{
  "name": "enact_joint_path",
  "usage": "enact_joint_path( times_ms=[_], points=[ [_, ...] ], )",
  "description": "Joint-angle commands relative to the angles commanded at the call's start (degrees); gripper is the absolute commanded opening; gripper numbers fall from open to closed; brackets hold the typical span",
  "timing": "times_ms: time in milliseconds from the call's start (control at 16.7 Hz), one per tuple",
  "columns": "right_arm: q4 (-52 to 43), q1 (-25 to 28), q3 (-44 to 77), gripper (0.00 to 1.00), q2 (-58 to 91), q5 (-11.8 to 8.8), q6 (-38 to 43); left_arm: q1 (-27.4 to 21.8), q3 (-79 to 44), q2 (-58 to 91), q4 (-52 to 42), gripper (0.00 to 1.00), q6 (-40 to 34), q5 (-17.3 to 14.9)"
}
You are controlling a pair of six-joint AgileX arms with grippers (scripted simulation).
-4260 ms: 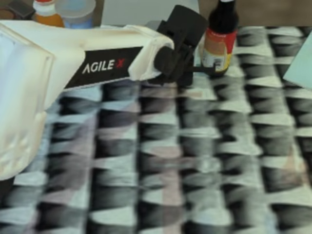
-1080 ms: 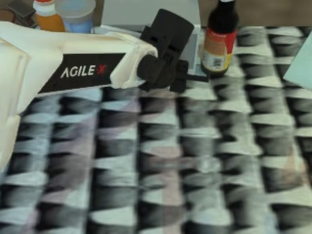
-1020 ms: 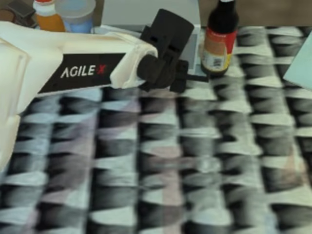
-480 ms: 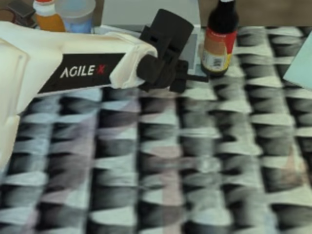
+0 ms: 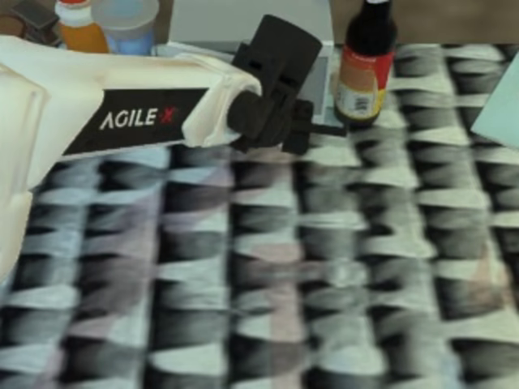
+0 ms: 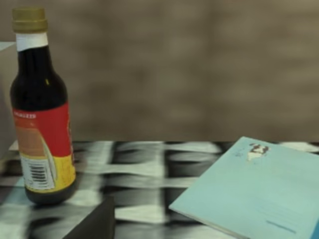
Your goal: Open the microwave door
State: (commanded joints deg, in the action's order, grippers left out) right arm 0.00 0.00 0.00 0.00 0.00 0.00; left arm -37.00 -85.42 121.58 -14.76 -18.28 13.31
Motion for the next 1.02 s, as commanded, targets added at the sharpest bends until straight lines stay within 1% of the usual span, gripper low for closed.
enact_joint_path(
  times_ms=[360, 540, 840, 1020],
  points=[
    [0.0, 0.0, 0.0, 1.00, 0.0, 0.0, 0.0, 0.0, 0.0, 0.0, 0.0, 0.00, 0.0, 0.0],
    [0.0, 0.0, 0.0, 1.00, 0.0, 0.0, 0.0, -0.3, 0.5, -0.1, 0.1, 0.00, 0.2, -0.7],
    [0.0, 0.0, 0.0, 1.00, 0.0, 0.0, 0.0, 0.6, 3.5, -2.3, 2.2, 0.00, 3.1, -2.5],
    [0.0, 0.0, 0.0, 1.00, 0.0, 0.0, 0.0, 0.7, 3.8, -2.4, 2.2, 0.00, 3.4, -2.7]
  ],
)
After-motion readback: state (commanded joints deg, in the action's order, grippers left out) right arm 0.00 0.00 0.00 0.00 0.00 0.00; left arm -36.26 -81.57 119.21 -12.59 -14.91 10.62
